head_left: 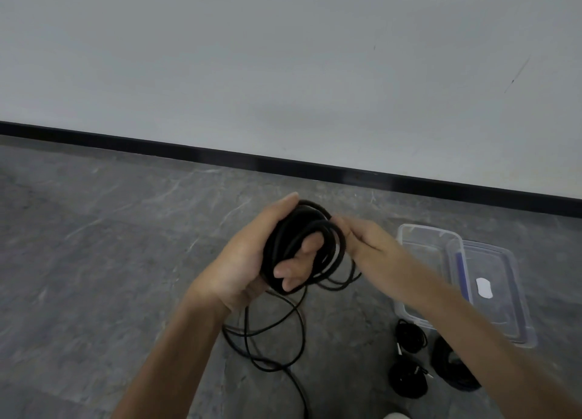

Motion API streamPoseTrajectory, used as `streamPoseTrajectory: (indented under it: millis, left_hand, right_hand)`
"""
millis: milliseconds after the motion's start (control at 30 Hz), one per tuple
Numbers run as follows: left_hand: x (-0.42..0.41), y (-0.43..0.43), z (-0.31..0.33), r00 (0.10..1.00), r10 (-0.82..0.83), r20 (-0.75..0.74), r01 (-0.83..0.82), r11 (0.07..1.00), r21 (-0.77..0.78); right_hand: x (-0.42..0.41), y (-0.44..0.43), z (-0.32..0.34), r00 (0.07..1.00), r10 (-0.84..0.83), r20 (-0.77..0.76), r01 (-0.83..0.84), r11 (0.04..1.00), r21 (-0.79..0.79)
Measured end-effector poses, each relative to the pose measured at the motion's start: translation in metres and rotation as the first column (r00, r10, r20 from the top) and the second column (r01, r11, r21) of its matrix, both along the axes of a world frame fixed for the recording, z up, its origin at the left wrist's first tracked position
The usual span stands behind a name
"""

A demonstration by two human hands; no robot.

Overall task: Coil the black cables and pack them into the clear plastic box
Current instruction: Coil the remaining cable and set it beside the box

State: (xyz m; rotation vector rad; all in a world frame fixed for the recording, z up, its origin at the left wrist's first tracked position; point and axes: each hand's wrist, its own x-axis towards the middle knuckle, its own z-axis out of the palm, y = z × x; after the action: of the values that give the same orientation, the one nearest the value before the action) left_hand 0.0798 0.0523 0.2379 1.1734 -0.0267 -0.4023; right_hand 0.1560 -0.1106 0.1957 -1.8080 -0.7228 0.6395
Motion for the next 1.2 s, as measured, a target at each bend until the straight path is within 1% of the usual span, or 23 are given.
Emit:
streamPoseTrajectory:
  millis: [100,233,367,500,600,700,767,900,1033,1133,1200]
  left_hand:
    - [0.001,0.0,-0.001,0.99,0.137,0.018,-0.135,0.987,-0.086]
    - [0.003,-0.001,-0.004,0.968,0.234,0.09,-0.235,0.972,-0.001]
    - [0.005,-0.003,-0.007,0.941,0.331,0.076,-0.334,0.942,0.026]
    - [0.005,-0.003,-0.011,0.911,0.38,0.16,-0.399,0.911,0.107]
    - [0.005,-0.008,-0.014,0.884,0.42,0.205,-0.457,0.868,0.192]
    - [0.007,-0.014,-0.014,0.823,0.526,0.216,-0.562,0.808,0.177]
    - [0.008,-0.015,-0.011,0.778,0.575,0.253,-0.622,0.761,0.181]
    - [0.006,-0.022,-0.013,0.737,0.546,0.398,-0.668,0.678,0.306]
    - [0.007,-0.026,-0.022,0.699,0.526,0.484,-0.707,0.606,0.363]
    - [0.007,-0.025,-0.024,0.697,0.491,0.522,-0.712,0.56,0.423]
    - [0.007,-0.025,-0.023,0.687,0.462,0.561,-0.723,0.513,0.462]
  right_hand:
    - [-0.011,0.009,-0.001,0.998,0.013,-0.069,-0.015,1.0,-0.018]
    - [-0.019,0.021,0.002,0.993,-0.032,-0.112,0.029,0.999,-0.027]
    - [-0.027,0.029,0.005,0.989,-0.068,-0.13,0.066,0.998,-0.021]
    - [-0.037,0.033,0.009,0.977,-0.097,-0.19,0.095,0.995,-0.023]
    - [-0.036,0.034,0.011,0.95,-0.116,-0.289,0.123,0.992,0.008]
    - [-0.036,0.033,0.016,0.893,-0.049,-0.448,0.085,0.995,0.06]
    - [-0.04,0.033,0.017,0.879,-0.004,-0.477,0.034,0.998,0.055]
    - [-0.04,0.036,0.018,0.874,0.007,-0.486,0.02,0.999,0.05]
    - [-0.038,0.034,0.022,0.885,0.014,-0.466,0.001,1.0,0.031]
    - [-0.039,0.033,0.022,0.876,0.027,-0.481,-0.02,1.0,0.021]
    - [-0.039,0.033,0.022,0.882,0.045,-0.468,-0.043,0.999,0.014]
